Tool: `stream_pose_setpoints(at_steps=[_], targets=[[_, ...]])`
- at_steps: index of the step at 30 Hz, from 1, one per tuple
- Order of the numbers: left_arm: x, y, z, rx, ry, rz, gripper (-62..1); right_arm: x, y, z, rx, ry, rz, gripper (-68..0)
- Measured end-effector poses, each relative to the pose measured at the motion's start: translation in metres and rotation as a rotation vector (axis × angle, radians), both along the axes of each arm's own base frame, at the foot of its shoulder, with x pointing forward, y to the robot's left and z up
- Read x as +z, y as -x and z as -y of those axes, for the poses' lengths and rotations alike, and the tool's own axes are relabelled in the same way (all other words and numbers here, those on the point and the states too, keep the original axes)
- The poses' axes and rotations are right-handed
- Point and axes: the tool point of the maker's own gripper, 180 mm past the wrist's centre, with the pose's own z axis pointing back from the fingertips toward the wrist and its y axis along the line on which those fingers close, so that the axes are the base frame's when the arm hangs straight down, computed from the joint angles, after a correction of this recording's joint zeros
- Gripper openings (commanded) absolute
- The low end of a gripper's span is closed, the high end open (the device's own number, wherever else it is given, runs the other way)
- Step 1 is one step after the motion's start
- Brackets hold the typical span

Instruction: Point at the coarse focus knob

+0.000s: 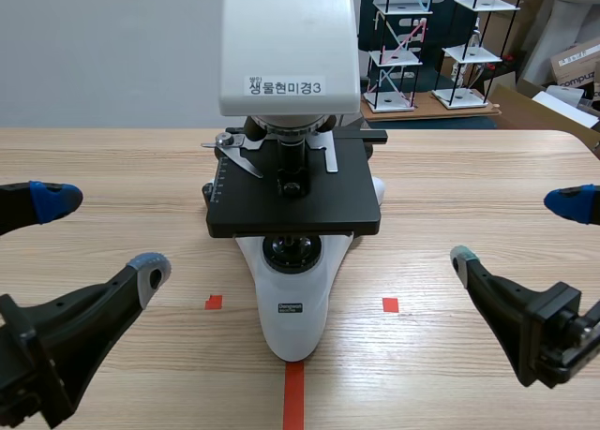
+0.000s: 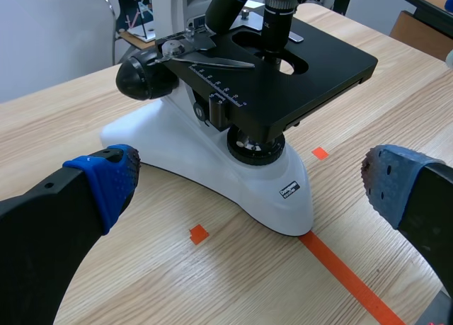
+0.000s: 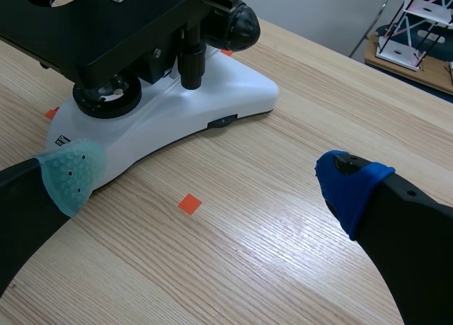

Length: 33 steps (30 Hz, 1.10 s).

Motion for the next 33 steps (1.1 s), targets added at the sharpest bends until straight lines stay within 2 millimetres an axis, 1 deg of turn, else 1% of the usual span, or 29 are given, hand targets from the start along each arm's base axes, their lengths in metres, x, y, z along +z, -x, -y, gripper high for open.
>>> stream_pose_setpoints(at_steps=[27, 28, 31, 33], targets=[[0.001, 0.000, 0.000, 0.000, 0.002, 0.002, 1.4, 0.000, 0.000, 0.000, 0.000, 0.000, 0.000, 0.4], [0.001, 0.000, 0.000, 0.000, 0.002, 0.002, 1.4, 0.000, 0.000, 0.000, 0.000, 0.001, 0.000, -3.6], [0.001, 0.000, 0.000, 0.000, 0.002, 0.002, 1.4, -0.005, -0.003, 0.008, -0.034, 0.054, 0.005, -28.9], [0.001, 0.000, 0.000, 0.000, 0.002, 0.002, 1.4, -0.011, -0.004, 0.015, -0.057, 0.071, -0.007, -42.4]])
